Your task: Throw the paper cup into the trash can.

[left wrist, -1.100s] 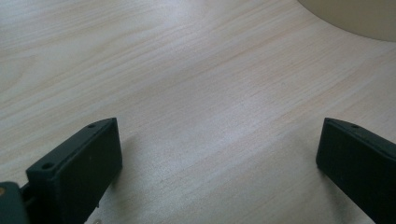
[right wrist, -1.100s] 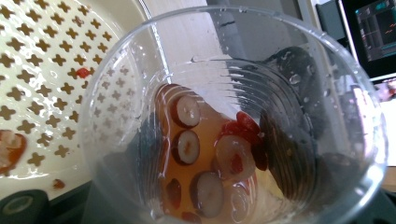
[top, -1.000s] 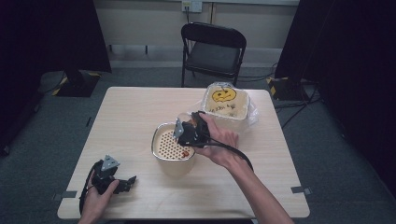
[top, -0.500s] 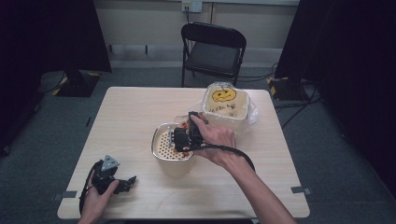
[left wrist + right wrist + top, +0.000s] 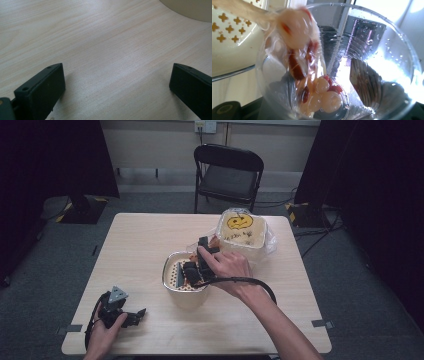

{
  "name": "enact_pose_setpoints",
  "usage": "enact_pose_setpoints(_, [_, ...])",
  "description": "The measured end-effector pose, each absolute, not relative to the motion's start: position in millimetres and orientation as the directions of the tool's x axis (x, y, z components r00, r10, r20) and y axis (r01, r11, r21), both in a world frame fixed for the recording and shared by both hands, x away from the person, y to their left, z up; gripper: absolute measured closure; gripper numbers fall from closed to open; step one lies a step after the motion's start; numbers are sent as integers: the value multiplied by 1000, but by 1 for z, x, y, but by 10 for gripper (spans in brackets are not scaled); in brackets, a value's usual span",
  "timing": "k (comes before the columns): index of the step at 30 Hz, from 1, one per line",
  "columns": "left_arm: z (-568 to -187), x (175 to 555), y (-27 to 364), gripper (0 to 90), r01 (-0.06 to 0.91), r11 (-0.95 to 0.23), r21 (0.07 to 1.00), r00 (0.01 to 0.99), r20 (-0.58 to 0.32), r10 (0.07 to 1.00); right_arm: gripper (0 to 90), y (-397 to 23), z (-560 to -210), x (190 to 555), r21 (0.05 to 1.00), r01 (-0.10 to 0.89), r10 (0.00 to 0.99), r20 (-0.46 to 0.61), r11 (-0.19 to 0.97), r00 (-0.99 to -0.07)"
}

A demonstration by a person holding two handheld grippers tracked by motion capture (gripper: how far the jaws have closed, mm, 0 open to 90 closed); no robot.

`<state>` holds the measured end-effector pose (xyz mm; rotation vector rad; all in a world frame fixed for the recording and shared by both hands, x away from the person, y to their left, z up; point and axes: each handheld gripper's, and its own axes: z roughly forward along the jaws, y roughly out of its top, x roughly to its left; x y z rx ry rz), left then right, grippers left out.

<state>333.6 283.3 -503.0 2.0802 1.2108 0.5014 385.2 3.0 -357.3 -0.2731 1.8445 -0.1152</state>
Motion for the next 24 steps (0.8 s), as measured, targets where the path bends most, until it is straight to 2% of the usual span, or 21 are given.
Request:
enact_pose_setpoints(11, [-503,334,283,0,611,-347,711,496,-3,868,474,4,-360,380,-390,-107,-402,-905,915,-138])
enact_pose_setpoints(14, [-503,334,283,0,611,-345,712,495,-4,869,475,5,-361,378,-482,-106,-491,-865,870,-97])
enact_pose_setpoints(19, [-503,334,283,0,611,-345,712,495,-4,869,476,5,-368,374,-572,-75,-575,-818,817,-27])
enact_pose_setpoints(24, [-503,334,283,0,611,-345,712,495,-4,869,480,6,-369,372,-592,-66,-594,-805,803,-11])
